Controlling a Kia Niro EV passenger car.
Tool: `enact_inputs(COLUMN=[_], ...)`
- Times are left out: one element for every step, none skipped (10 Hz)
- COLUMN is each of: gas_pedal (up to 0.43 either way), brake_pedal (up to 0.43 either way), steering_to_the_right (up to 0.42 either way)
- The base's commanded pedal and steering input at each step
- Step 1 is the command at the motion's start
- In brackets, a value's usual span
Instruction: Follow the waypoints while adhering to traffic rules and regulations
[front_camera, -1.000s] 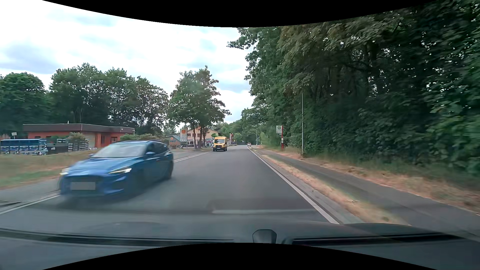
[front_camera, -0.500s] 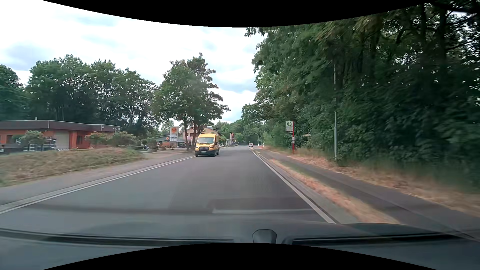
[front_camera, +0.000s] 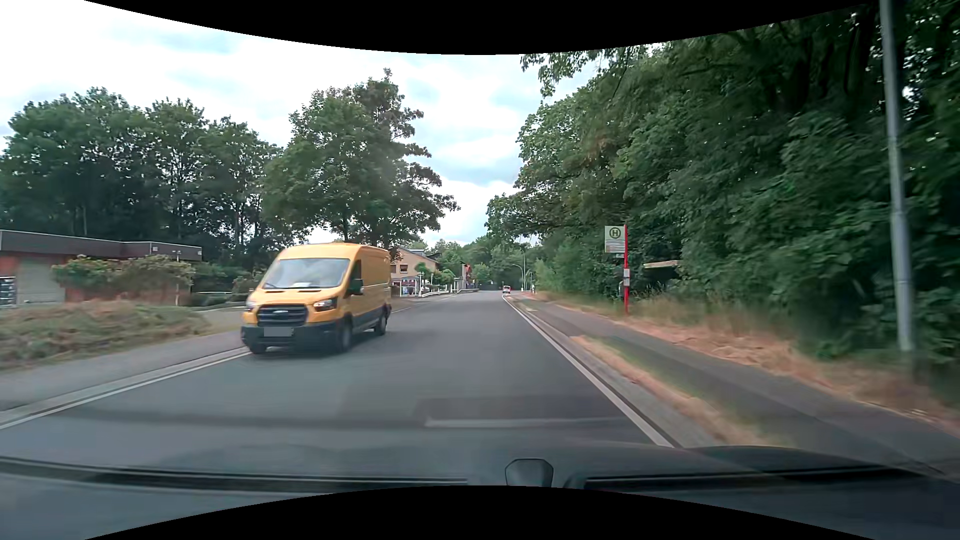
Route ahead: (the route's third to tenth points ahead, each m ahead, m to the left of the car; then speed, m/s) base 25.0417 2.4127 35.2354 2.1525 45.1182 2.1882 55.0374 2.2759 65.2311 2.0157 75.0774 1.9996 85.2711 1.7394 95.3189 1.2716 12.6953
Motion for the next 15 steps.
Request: enact_inputs(gas_pedal=[0.000,0.000,0.000,0.000,0.000,0.000,0.000,0.000,0.000,0.000,0.000,0.000,0.000,0.000,0.000], brake_pedal=[0.000,0.000,0.000,0.000,0.000,0.000,0.000,0.000,0.000,0.000,0.000,0.000,0.000,0.000,0.000], steering_to_the_right=[-0.008,-0.008,-0.007,-0.006,-0.004,-0.002,-0.001,0.000,0.001,0.002,0.003,0.004,0.004,0.004,0.004])
